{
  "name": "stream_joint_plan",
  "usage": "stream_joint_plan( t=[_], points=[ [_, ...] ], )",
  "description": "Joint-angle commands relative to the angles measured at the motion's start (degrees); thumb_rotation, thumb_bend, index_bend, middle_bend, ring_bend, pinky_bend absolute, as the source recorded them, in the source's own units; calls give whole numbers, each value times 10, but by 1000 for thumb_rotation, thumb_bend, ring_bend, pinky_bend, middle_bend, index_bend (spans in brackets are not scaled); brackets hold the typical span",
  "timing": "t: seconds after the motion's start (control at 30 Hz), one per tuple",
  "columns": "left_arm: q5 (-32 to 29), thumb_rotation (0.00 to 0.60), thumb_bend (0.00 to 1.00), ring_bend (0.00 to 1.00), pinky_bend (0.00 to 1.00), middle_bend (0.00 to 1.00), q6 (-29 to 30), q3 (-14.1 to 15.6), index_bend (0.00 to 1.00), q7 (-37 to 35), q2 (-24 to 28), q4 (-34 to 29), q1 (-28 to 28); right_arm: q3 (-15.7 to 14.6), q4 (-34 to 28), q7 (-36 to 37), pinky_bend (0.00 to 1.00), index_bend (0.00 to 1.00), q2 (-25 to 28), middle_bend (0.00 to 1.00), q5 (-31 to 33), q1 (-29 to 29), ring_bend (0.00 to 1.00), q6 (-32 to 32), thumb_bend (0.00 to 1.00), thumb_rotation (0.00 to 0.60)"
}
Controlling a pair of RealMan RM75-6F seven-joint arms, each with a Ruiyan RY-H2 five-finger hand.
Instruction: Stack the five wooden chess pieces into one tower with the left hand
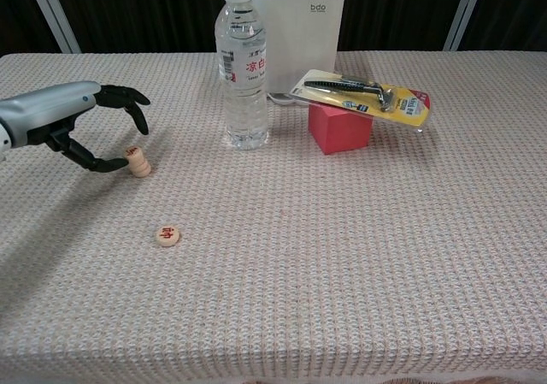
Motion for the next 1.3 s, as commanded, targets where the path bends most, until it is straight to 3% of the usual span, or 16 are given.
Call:
stream_joint_plan(
  t=[0.03, 0.23, 0.33, 0.5, 0.7, 0.97, 1.3],
  points=[
    [-1, 600, 277, 0, 0, 87, -1, 0, 339, -1, 0, 1, 0, 0, 0, 0, 0, 0, 0, 0, 0, 0, 0, 0, 176, 600],
    [1, 600, 277, 0, 0, 86, 7, -1, 338, 3, 6, -9, 3, 0, -1, 1, 0, 0, 1, 0, 0, 0, 0, 1, 176, 600],
    [17, 600, 274, 0, 0, 87, 41, 2, 338, 9, 23, -41, 16, 1, 1, 3, 0, 0, 1, 0, 0, 0, 0, 2, 176, 600],
    [70, 600, 266, 0, 0, 87, 87, 36, 348, 15, 66, -103, 42, 2, 7, 7, 0, 0, -1, 0, 2, 1, 0, -2, 176, 600],
    [115, 600, 266, 0, 0, 87, 125, 81, 348, 17, 68, -126, 75, 1, 7, 10, 0, 0, 0, 0, -2, 1, 0, 1, 176, 600],
    [132, 600, 266, 0, 0, 87, 103, 115, 347, 25, 56, -144, 84, -8, -2, 3, 0, 0, 0, 0, -17, -7, 0, 13, 176, 600],
    [132, 600, 266, 0, 0, 86, 79, 110, 350, 32, 38, -140, 76, -19, -8, -1, 0, 0, -3, 0, -35, -18, 0, 31, 176, 600]
  ],
)
